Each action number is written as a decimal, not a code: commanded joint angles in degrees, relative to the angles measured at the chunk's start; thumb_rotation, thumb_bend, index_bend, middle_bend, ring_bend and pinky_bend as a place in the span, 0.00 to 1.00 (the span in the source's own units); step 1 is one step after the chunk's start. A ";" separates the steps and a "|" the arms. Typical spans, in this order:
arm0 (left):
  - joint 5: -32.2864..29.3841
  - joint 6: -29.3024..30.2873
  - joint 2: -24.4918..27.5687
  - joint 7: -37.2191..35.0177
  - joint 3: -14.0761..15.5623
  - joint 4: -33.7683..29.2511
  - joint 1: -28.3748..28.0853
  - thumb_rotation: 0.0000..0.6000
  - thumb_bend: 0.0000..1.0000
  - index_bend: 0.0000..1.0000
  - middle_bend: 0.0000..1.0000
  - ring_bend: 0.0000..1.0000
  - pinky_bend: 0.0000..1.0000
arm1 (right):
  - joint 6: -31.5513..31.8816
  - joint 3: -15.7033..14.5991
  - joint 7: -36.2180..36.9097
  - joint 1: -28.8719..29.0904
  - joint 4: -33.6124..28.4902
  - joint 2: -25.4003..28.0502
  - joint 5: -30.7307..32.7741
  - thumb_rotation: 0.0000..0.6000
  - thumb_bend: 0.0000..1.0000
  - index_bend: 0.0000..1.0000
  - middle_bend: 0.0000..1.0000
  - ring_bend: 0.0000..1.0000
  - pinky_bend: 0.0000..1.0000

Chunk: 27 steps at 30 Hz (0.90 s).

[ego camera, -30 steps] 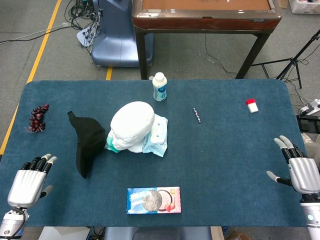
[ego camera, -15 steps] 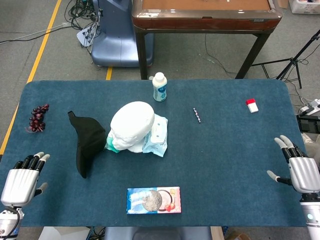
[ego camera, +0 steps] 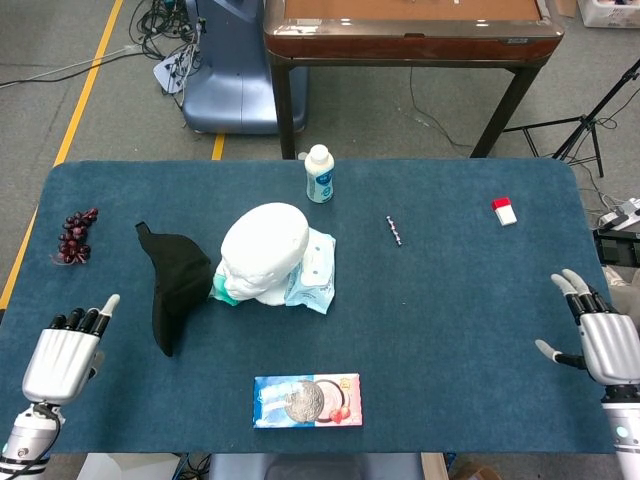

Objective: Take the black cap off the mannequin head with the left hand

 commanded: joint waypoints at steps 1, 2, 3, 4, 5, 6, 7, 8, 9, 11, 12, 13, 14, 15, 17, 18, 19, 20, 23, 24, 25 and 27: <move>-0.01 -3.24 -0.54 2.37 -0.36 0.10 -1.74 1.00 0.28 0.10 0.53 0.43 0.53 | 0.12 -0.02 0.42 -0.07 0.01 0.12 -0.11 1.00 0.08 0.09 0.11 0.17 0.38; -0.28 -4.14 -0.61 2.60 -0.39 -0.02 -2.13 1.00 0.29 0.10 0.55 0.45 0.53 | 0.18 -0.02 0.58 -0.09 0.01 0.16 -0.16 1.00 0.08 0.09 0.11 0.17 0.38; -0.60 -5.26 -0.68 3.15 -0.45 -0.13 -2.64 1.00 0.30 0.10 0.57 0.46 0.54 | 0.23 -0.02 0.79 -0.12 0.02 0.22 -0.21 1.00 0.08 0.09 0.11 0.17 0.38; -0.75 -6.01 -0.76 3.66 -0.51 -0.13 -3.02 1.00 0.30 0.10 0.58 0.47 0.55 | 0.26 -0.02 0.96 -0.14 0.05 0.25 -0.24 1.00 0.08 0.09 0.11 0.17 0.38; -0.94 -6.70 -0.88 4.14 -0.57 -0.11 -3.36 1.00 0.31 0.10 0.59 0.47 0.55 | 0.28 -0.03 1.11 -0.16 0.05 0.31 -0.27 1.00 0.08 0.09 0.11 0.17 0.38; -1.17 -7.39 -1.01 4.54 -0.60 -0.12 -3.68 1.00 0.32 0.10 0.60 0.48 0.55 | 0.29 -0.05 1.26 -0.17 0.07 0.35 -0.30 1.00 0.08 0.09 0.11 0.17 0.38; -1.48 -8.20 -1.16 4.90 -0.65 -0.12 -4.06 1.00 0.32 0.10 0.60 0.48 0.56 | 0.31 -0.05 1.47 -0.18 0.08 0.42 -0.35 1.00 0.08 0.09 0.11 0.17 0.38; -1.70 -8.78 -1.29 5.11 -0.72 -0.04 -4.36 1.00 0.32 0.10 0.60 0.48 0.56 | 0.33 -0.04 1.64 -0.19 0.09 0.47 -0.37 1.00 0.08 0.09 0.11 0.17 0.38; -2.03 -9.38 -1.43 5.39 -0.80 0.05 -4.66 1.00 0.32 0.10 0.61 0.48 0.56 | 0.35 -0.04 1.85 -0.21 0.11 0.53 -0.39 1.00 0.08 0.09 0.11 0.17 0.38; -2.39 -9.96 -1.69 5.85 -1.00 0.24 -5.05 1.00 0.33 0.10 0.61 0.48 0.56 | 0.36 -0.04 2.11 -0.23 0.12 0.62 -0.42 1.00 0.08 0.09 0.11 0.17 0.38; -2.56 -10.13 -1.83 6.11 -1.10 0.36 -5.19 1.00 0.33 0.10 0.62 0.49 0.56 | 0.37 -0.05 2.20 -0.24 0.11 0.66 -0.45 1.00 0.08 0.09 0.11 0.17 0.38; -2.83 -10.34 -1.99 6.49 -1.24 0.46 -5.35 1.00 0.34 0.10 0.62 0.49 0.56 | 0.40 -0.07 2.31 -0.26 0.13 0.68 -0.49 1.00 0.08 0.09 0.11 0.17 0.38; -3.10 -10.49 -2.10 6.82 -1.35 0.50 -5.46 1.00 0.35 0.10 0.63 0.49 0.56 | 0.43 -0.10 2.37 -0.27 0.13 0.70 -0.57 1.00 0.08 0.09 0.11 0.17 0.38; -3.42 -10.61 -2.19 7.25 -1.46 0.52 -5.54 1.00 0.36 0.10 0.63 0.50 0.57 | 0.46 -0.13 2.44 -0.28 0.12 0.72 -0.64 1.00 0.08 0.09 0.11 0.17 0.38; -4.22 -10.88 -2.33 8.23 -1.67 0.41 -5.67 1.00 0.37 0.11 0.64 0.51 0.57 | 0.55 -0.18 2.55 -0.32 0.12 0.74 -0.77 1.00 0.08 0.09 0.11 0.17 0.38; -4.70 -11.00 -2.35 8.67 -1.75 0.32 -5.68 1.00 0.37 0.11 0.65 0.51 0.57 | 0.55 -0.18 2.59 -0.32 0.14 0.74 -0.77 1.00 0.08 0.09 0.11 0.17 0.38; -5.23 -11.09 -2.35 9.17 -1.86 0.18 -5.72 1.00 0.37 0.12 0.65 0.51 0.57 | 0.55 -0.17 2.60 -0.32 0.17 0.73 -0.77 1.00 0.08 0.09 0.11 0.17 0.38; -5.58 -11.11 -2.35 9.44 -1.93 0.11 -5.72 1.00 0.37 0.12 0.65 0.51 0.57 | 0.53 -0.17 2.58 -0.31 0.17 0.74 -0.75 1.00 0.08 0.09 0.11 0.17 0.38; -6.35 -10.90 -2.33 9.93 -2.08 0.13 -5.66 1.00 0.37 0.13 0.65 0.51 0.57 | 0.40 -0.16 2.41 -0.27 0.18 0.71 -0.65 1.00 0.08 0.09 0.11 0.17 0.38; -6.46 -10.74 -2.31 9.87 -2.09 0.16 -5.62 1.00 0.37 0.13 0.65 0.51 0.57 | 0.35 -0.15 2.31 -0.24 0.17 0.71 -0.62 1.00 0.08 0.09 0.11 0.17 0.38; -6.39 -10.56 -2.31 9.63 -2.09 0.17 -5.59 1.00 0.37 0.13 0.65 0.51 0.57 | 0.30 -0.17 2.22 -0.23 0.15 0.70 -0.61 1.00 0.08 0.09 0.11 0.17 0.38; -5.49 -10.10 -2.28 8.81 -1.98 0.34 -5.66 1.00 0.37 0.13 0.65 0.51 0.57 | 0.23 -0.16 2.00 -0.20 0.09 0.66 -0.56 1.00 0.08 0.09 0.11 0.17 0.38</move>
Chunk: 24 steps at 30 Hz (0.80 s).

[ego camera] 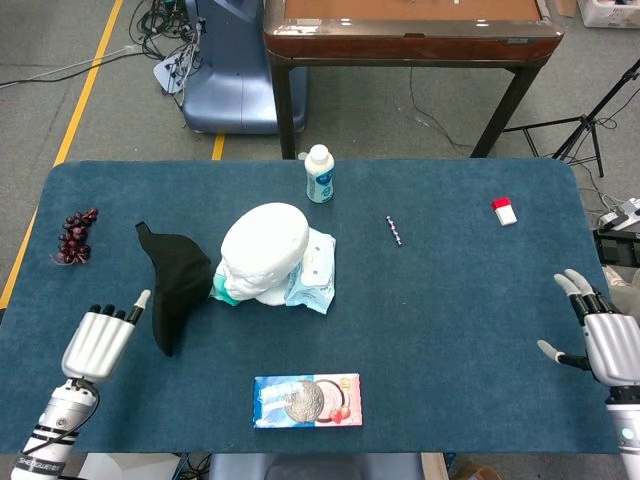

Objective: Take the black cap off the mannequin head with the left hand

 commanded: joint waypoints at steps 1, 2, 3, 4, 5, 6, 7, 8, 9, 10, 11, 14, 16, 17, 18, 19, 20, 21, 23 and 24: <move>1.23 0.57 0.05 -0.96 0.19 0.22 -0.09 1.00 0.37 0.13 0.65 0.51 0.57 | -0.07 -0.01 -0.23 0.03 -0.06 -0.04 0.06 1.00 0.08 0.09 0.11 0.17 0.38; 1.65 0.63 0.05 -1.19 0.30 0.26 -0.16 1.00 0.37 0.13 0.65 0.51 0.57 | -0.08 -0.02 -0.30 0.03 -0.07 -0.06 0.07 1.00 0.08 0.09 0.11 0.17 0.38; 1.97 0.65 0.03 -1.32 0.37 0.31 -0.25 1.00 0.37 0.13 0.65 0.51 0.57 | -0.08 -0.02 -0.36 0.03 -0.09 -0.06 0.06 1.00 0.08 0.09 0.11 0.17 0.38; 2.21 0.63 0.01 -1.29 0.42 0.35 -0.35 1.00 0.37 0.13 0.65 0.51 0.57 | -0.09 -0.03 -0.39 0.04 -0.11 -0.07 0.05 1.00 0.08 0.09 0.11 0.17 0.38; 2.36 0.56 -0.06 -1.12 0.43 0.37 -0.48 1.00 0.37 0.13 0.65 0.51 0.57 | -0.08 -0.03 -0.40 0.03 -0.13 -0.08 0.05 1.00 0.08 0.09 0.11 0.17 0.38; 2.41 0.57 -0.15 -0.93 0.35 0.36 -0.59 1.00 0.37 0.12 0.65 0.51 0.57 | -0.07 -0.02 -0.39 0.03 -0.13 -0.08 0.05 1.00 0.08 0.09 0.11 0.17 0.38; 2.41 0.68 -0.31 -0.74 0.18 0.27 -0.69 1.00 0.37 0.12 0.65 0.51 0.57 | -0.06 -0.01 -0.35 0.02 -0.13 -0.07 0.06 1.00 0.08 0.09 0.11 0.17 0.38; 2.42 0.75 -0.42 -0.68 0.07 0.18 -0.77 1.00 0.37 0.12 0.65 0.51 0.57 | -0.05 -0.02 -0.32 0.01 -0.13 -0.06 0.07 1.00 0.08 0.09 0.11 0.17 0.38; 2.50 0.73 -0.55 -0.58 -0.03 0.14 -0.94 1.00 0.37 0.12 0.65 0.51 0.57 | -0.03 -0.01 -0.27 0.00 -0.13 -0.04 0.07 1.00 0.08 0.09 0.11 0.17 0.38; 2.53 0.59 -0.65 -0.38 -0.06 0.18 -1.08 1.00 0.37 0.12 0.65 0.51 0.57 | -0.03 0.01 -0.24 0.01 -0.10 -0.03 0.08 1.00 0.08 0.09 0.11 0.17 0.38; 2.47 0.37 -0.75 -0.06 -0.05 0.20 -1.22 1.00 0.37 0.12 0.65 0.51 0.57 | -0.05 0.01 -0.20 0.02 -0.09 -0.03 0.09 1.00 0.08 0.09 0.11 0.17 0.38; 2.04 -0.26 -1.19 1.23 -0.07 0.13 -1.62 1.00 0.37 0.11 0.65 0.51 0.57 | -0.07 0.00 -0.07 0.02 -0.09 0.01 0.08 1.00 0.08 0.09 0.11 0.17 0.38; 1.84 -0.56 -1.41 1.70 -0.09 -0.02 -1.85 1.00 0.37 0.11 0.65 0.51 0.57 | 0.01 -0.01 0.02 -0.02 -0.10 0.03 0.01 1.00 0.08 0.09 0.11 0.17 0.38; 1.74 -0.69 -1.48 1.83 -0.10 -0.04 -1.95 1.00 0.37 0.11 0.65 0.51 0.57 | 0.03 -0.01 0.07 -0.03 -0.10 0.06 0.01 1.00 0.08 0.09 0.11 0.17 0.38; 1.62 -0.86 -1.57 2.02 -0.11 0.00 -2.08 1.00 0.37 0.11 0.65 0.51 0.57 | 0.03 -0.01 0.10 -0.03 -0.08 0.07 0.02 1.00 0.08 0.09 0.11 0.17 0.38; 1.48 -1.01 -1.63 2.15 -0.12 0.05 -2.17 1.00 0.37 0.11 0.65 0.51 0.57 | 0.02 -0.01 0.10 -0.03 -0.09 0.07 0.01 1.00 0.08 0.09 0.11 0.17 0.38; 1.28 -1.16 -1.69 2.32 -0.13 0.10 -2.25 1.00 0.37 0.11 0.65 0.51 0.57 | 0.01 -0.02 0.12 -0.03 -0.10 0.08 0.01 1.00 0.08 0.09 0.11 0.17 0.38; 1.05 -1.26 -1.78 2.48 -0.16 0.13 -2.31 1.00 0.37 0.11 0.65 0.51 0.57 | -0.01 -0.03 0.12 -0.03 -0.09 0.09 0.00 1.00 0.08 0.09 0.11 0.17 0.38; 0.46 -1.48 -1.97 2.83 -0.27 0.26 -2.44 1.00 0.37 0.11 0.65 0.51 0.57 | 0.00 -0.04 0.13 -0.02 -0.09 0.08 -0.02 1.00 0.08 0.09 0.11 0.17 0.38; -0.01 -1.57 -2.04 3.07 -0.38 0.32 -2.49 1.00 0.37 0.11 0.65 0.51 0.57 | 0.01 -0.03 0.13 -0.03 -0.10 0.07 -0.02 1.00 0.08 0.09 0.11 0.17 0.38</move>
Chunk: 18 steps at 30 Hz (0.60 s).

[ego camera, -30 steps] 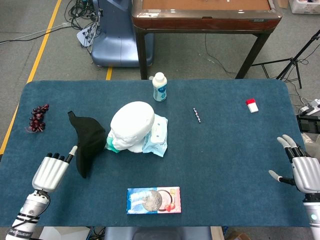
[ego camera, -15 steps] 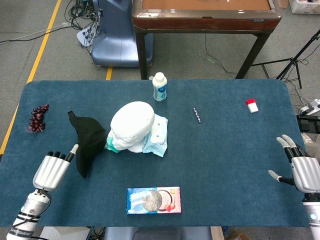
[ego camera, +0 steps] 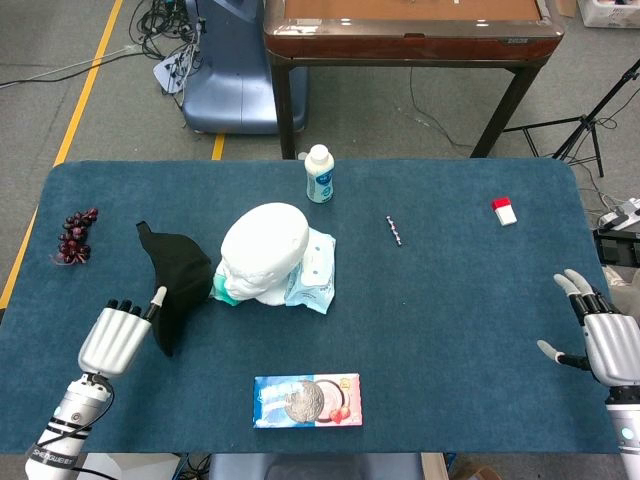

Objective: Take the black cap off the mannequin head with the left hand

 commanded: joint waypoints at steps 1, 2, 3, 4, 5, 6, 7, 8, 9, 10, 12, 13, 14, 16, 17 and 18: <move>-1.00 -0.26 -0.19 0.53 -0.25 0.19 -0.16 1.00 0.37 0.11 0.65 0.51 0.57 | 0.02 0.01 0.01 0.00 0.00 -0.01 0.00 1.00 0.08 0.09 0.11 0.17 0.38; -1.40 -0.29 -0.22 0.68 -0.33 0.26 -0.17 1.00 0.37 0.11 0.65 0.51 0.57 | 0.05 0.02 0.04 -0.01 -0.01 0.00 0.00 1.00 0.08 0.09 0.11 0.17 0.38; -1.84 -0.22 -0.23 0.82 -0.46 0.35 -0.17 1.00 0.37 0.11 0.65 0.51 0.57 | 0.04 0.03 0.07 -0.01 0.00 0.01 0.01 1.00 0.08 0.09 0.11 0.17 0.38; -2.12 -0.15 -0.22 0.88 -0.54 0.42 -0.15 1.00 0.37 0.11 0.65 0.51 0.57 | 0.03 0.03 0.06 -0.01 0.01 0.00 0.04 1.00 0.08 0.09 0.11 0.17 0.38; -2.40 -0.04 -0.19 0.91 -0.60 0.46 -0.11 1.00 0.37 0.11 0.65 0.51 0.57 | 0.00 0.03 0.04 -0.01 0.02 0.01 0.05 1.00 0.08 0.09 0.11 0.17 0.38; -2.62 0.07 -0.15 0.93 -0.64 0.49 -0.07 1.00 0.37 0.11 0.65 0.51 0.57 | -0.03 0.03 0.02 0.01 0.01 0.01 0.06 1.00 0.08 0.09 0.11 0.17 0.38; -2.86 0.24 -0.06 0.95 -0.64 0.54 0.01 1.00 0.37 0.11 0.65 0.51 0.57 | -0.06 0.04 -0.02 0.03 0.01 0.01 0.08 1.00 0.08 0.09 0.11 0.17 0.38; -3.00 0.38 0.02 0.94 -0.61 0.59 0.09 1.00 0.37 0.11 0.65 0.51 0.57 | -0.06 0.04 -0.04 0.03 -0.01 0.00 0.08 1.00 0.08 0.09 0.11 0.17 0.38; -3.13 0.50 0.09 0.90 -0.55 0.67 0.18 1.00 0.37 0.11 0.65 0.51 0.57 | -0.05 0.03 -0.06 0.03 -0.02 0.00 0.07 1.00 0.08 0.09 0.11 0.17 0.38; -3.33 0.67 0.22 0.85 -0.44 0.79 0.33 1.00 0.37 0.11 0.65 0.51 0.57 | -0.03 0.04 -0.06 0.02 -0.01 -0.02 0.07 1.00 0.08 0.09 0.11 0.17 0.38; -3.60 1.05 0.48 0.78 -0.25 0.98 0.64 1.00 0.37 0.11 0.65 0.51 0.57 | 0.02 0.06 -0.04 0.01 -0.02 -0.03 0.07 1.00 0.08 0.09 0.11 0.17 0.38; -3.67 1.26 0.60 0.72 -0.15 1.04 0.80 1.00 0.37 0.11 0.65 0.51 0.57 | 0.03 0.06 -0.04 0.01 -0.01 -0.04 0.08 1.00 0.08 0.09 0.11 0.17 0.38; -3.67 1.47 0.73 0.62 -0.03 1.11 0.96 1.00 0.37 0.11 0.65 0.51 0.57 | 0.02 0.06 -0.05 0.01 -0.01 -0.04 0.08 1.00 0.08 0.09 0.11 0.17 0.38; -3.64 2.07 1.06 0.32 0.32 1.32 1.43 1.00 0.37 0.11 0.65 0.51 0.58 | 0.03 0.05 -0.05 0.00 0.00 -0.04 0.07 1.00 0.08 0.09 0.11 0.17 0.38; -3.62 2.34 1.20 0.19 0.46 1.42 1.66 1.00 0.37 0.11 0.65 0.51 0.58 | 0.03 0.05 -0.05 0.00 -0.01 -0.04 0.07 1.00 0.08 0.09 0.11 0.17 0.38; -3.66 2.67 1.37 0.05 0.65 1.59 1.95 1.00 0.37 0.11 0.65 0.51 0.58 | 0.02 0.06 -0.08 0.00 -0.02 -0.03 0.09 1.00 0.08 0.09 0.11 0.17 0.38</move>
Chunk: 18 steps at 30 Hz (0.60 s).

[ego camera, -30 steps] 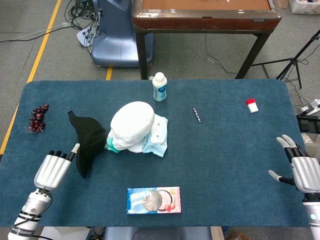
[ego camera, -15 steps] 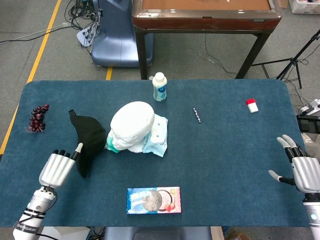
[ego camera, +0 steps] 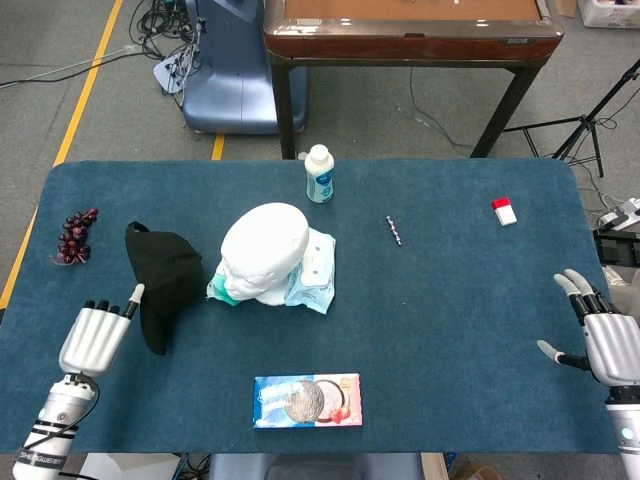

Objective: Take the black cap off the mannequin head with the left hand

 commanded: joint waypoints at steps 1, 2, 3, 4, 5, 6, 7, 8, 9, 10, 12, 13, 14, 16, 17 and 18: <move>-0.09 0.70 0.41 -0.31 0.47 0.38 0.67 1.00 0.37 0.11 0.65 0.51 0.58 | -0.03 0.01 -0.05 0.01 -0.01 0.00 0.05 1.00 0.08 0.09 0.11 0.17 0.38; -0.09 0.90 0.52 -0.35 0.64 0.49 0.87 1.00 0.37 0.11 0.65 0.51 0.58 | -0.05 0.02 -0.10 0.02 -0.02 0.00 0.07 1.00 0.08 0.09 0.11 0.17 0.38; -0.06 1.07 0.63 -0.44 0.81 0.62 1.07 1.00 0.37 0.12 0.65 0.51 0.58 | -0.07 0.02 -0.15 0.02 -0.03 -0.01 0.09 1.00 0.08 0.09 0.11 0.17 0.38; -0.15 1.27 0.77 -0.57 1.01 0.80 1.33 1.00 0.37 0.12 0.65 0.51 0.58 | -0.10 0.02 -0.19 0.03 -0.05 -0.01 0.11 1.00 0.08 0.09 0.11 0.17 0.38; -0.25 1.42 0.86 -0.62 1.13 0.96 1.54 1.00 0.37 0.12 0.65 0.51 0.58 | -0.10 0.03 -0.23 0.03 -0.05 -0.03 0.13 1.00 0.08 0.09 0.11 0.17 0.38; -0.38 1.57 0.93 -0.71 1.21 1.12 1.72 1.00 0.37 0.12 0.65 0.51 0.58 | -0.07 0.03 -0.27 0.03 -0.06 -0.05 0.13 1.00 0.08 0.09 0.11 0.17 0.38; -0.63 1.76 1.00 -0.83 1.25 1.35 1.94 1.00 0.37 0.12 0.65 0.51 0.58 | -0.05 0.03 -0.31 0.02 -0.08 -0.06 0.12 1.00 0.08 0.09 0.11 0.17 0.38; -0.81 1.88 1.06 -0.95 1.29 1.53 2.10 1.00 0.37 0.12 0.65 0.51 0.58 | -0.07 0.02 -0.34 0.02 -0.10 -0.06 0.12 1.00 0.08 0.09 0.11 0.17 0.38; -1.09 2.02 1.14 -1.19 1.32 1.80 2.32 1.00 0.37 0.12 0.65 0.51 0.58 | -0.07 0.02 -0.38 0.02 -0.10 -0.07 0.13 1.00 0.08 0.09 0.11 0.17 0.38; -1.33 2.12 1.21 -1.41 1.34 2.03 2.49 1.00 0.37 0.12 0.65 0.51 0.58 | -0.06 0.03 -0.37 0.02 -0.12 -0.07 0.13 1.00 0.08 0.09 0.11 0.17 0.38; -2.01 2.25 1.33 -2.13 1.38 2.65 2.90 1.00 0.37 0.12 0.65 0.51 0.58 | -0.01 0.05 -0.30 -0.01 -0.13 -0.06 0.15 1.00 0.08 0.09 0.11 0.17 0.38; -2.40 2.28 1.36 -2.47 1.37 2.96 3.09 1.00 0.37 0.12 0.65 0.51 0.58 | 0.00 0.06 -0.29 -0.02 -0.14 -0.06 0.18 1.00 0.08 0.09 0.11 0.17 0.38; -2.77 2.29 1.37 -2.74 1.39 3.33 3.27 1.00 0.37 0.12 0.65 0.51 0.58 | -0.01 0.07 -0.27 -0.02 -0.15 -0.04 0.20 1.00 0.08 0.09 0.11 0.17 0.38; -3.53 2.40 1.35 -3.36 1.42 4.28 3.69 1.00 0.37 0.12 0.65 0.51 0.58 | 0.01 0.08 -0.24 -0.03 -0.16 -0.04 0.20 1.00 0.08 0.09 0.11 0.17 0.38; -3.82 2.48 1.33 -3.63 1.43 4.67 3.88 1.00 0.37 0.12 0.65 0.51 0.58 | 0.00 0.07 -0.25 -0.03 -0.14 -0.05 0.20 1.00 0.08 0.09 0.11 0.17 0.38; -4.09 2.60 1.30 -3.91 1.43 5.03 4.07 1.00 0.37 0.12 0.65 0.51 0.58 | -0.01 0.06 -0.26 -0.02 -0.15 -0.05 0.17 1.00 0.08 0.09 0.11 0.17 0.38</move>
